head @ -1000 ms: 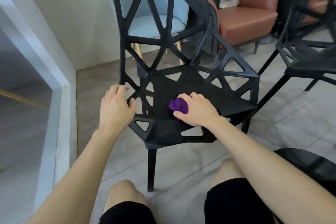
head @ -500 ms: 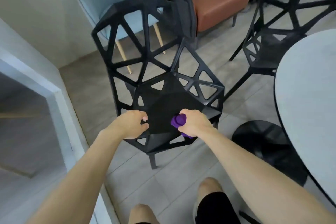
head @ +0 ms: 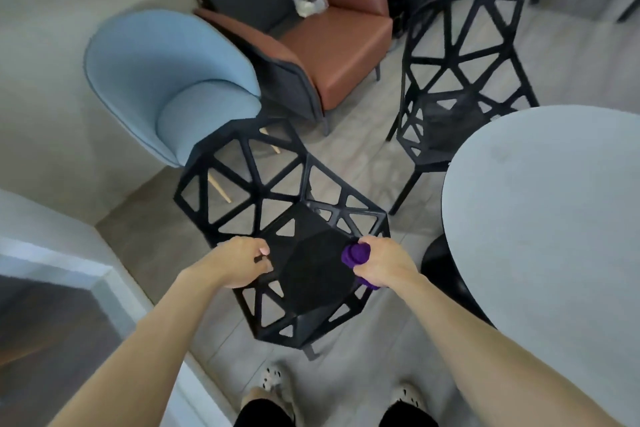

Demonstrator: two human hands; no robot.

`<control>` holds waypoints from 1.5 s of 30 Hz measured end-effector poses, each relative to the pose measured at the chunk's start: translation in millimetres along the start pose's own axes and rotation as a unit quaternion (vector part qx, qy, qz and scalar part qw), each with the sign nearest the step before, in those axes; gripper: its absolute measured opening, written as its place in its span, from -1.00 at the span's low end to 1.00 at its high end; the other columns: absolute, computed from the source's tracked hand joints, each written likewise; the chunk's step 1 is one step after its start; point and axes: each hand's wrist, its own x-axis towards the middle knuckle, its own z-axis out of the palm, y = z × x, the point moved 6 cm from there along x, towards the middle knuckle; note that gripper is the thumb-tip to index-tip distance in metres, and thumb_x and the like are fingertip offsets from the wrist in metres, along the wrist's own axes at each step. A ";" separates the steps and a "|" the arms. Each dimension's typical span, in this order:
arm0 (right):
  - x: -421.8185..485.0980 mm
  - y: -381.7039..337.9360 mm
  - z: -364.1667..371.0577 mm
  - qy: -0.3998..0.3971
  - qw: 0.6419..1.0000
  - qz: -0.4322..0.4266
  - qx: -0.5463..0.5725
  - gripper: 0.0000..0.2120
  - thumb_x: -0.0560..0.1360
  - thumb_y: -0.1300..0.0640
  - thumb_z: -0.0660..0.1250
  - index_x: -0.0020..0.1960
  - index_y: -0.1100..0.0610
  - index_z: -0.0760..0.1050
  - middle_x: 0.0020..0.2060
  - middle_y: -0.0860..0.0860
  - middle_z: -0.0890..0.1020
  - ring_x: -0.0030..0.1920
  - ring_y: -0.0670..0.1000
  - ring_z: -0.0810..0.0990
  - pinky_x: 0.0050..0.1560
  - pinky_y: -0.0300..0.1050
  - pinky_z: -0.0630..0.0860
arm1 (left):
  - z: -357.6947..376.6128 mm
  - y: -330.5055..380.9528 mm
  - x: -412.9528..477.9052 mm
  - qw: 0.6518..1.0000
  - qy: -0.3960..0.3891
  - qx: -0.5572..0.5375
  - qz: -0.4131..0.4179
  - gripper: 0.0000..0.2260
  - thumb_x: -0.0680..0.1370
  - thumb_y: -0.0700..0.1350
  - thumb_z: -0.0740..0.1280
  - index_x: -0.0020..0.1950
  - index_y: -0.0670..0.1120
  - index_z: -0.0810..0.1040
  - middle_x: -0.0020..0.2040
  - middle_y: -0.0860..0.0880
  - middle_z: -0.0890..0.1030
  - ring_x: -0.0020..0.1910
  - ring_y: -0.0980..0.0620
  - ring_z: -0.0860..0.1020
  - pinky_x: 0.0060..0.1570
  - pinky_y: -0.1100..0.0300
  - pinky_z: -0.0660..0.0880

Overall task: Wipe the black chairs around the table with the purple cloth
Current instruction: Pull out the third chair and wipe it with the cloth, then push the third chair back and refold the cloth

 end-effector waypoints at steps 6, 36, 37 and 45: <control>24.0 -41.6 -9.0 0.058 0.993 0.095 0.042 -0.36 0.47 -0.11 0.48 0.52 -0.09 0.45 0.32 0.07 0.58 0.29 0.16 0.60 0.27 0.00 0.57 | -64.7 -44.3 82.1 0.994 -0.024 0.086 0.068 -0.66 0.72 0.04 0.20 0.45 0.01 0.56 0.37 -0.05 0.61 0.35 -0.09 0.55 0.34 -0.03 0.51; 87.8 -246.6 72.1 0.163 0.851 0.414 0.279 -0.35 0.60 0.14 0.20 0.61 -0.34 0.32 0.73 0.16 0.06 0.53 0.24 0.47 0.35 0.07 0.53 | -273.2 -99.0 292.8 0.804 0.023 0.389 0.448 -0.56 0.55 -0.17 0.36 0.43 0.06 0.58 0.28 -0.03 0.62 0.26 -0.11 0.58 0.26 -0.08 0.57; 94.7 -261.6 78.4 0.162 0.841 0.430 0.286 -0.38 0.60 0.16 0.21 0.58 -0.33 0.39 0.74 0.14 0.03 0.46 0.23 0.54 0.30 0.06 0.55 | -275.3 -95.3 302.4 0.780 0.031 0.411 0.471 -0.51 0.54 -0.20 0.36 0.47 0.06 0.54 0.33 -0.04 0.60 0.32 -0.12 0.56 0.32 -0.09 0.54; 159.7 -411.2 120.8 0.141 0.815 0.466 0.316 -0.30 0.38 -0.62 0.18 0.22 -0.17 0.66 0.52 0.02 0.33 0.31 0.25 0.52 0.33 0.15 0.53 | -246.0 -79.2 327.8 0.612 0.049 0.492 0.618 -0.51 0.58 -0.21 0.31 0.53 -0.09 0.42 0.54 -0.08 0.44 0.61 -0.10 0.31 0.58 0.03 0.26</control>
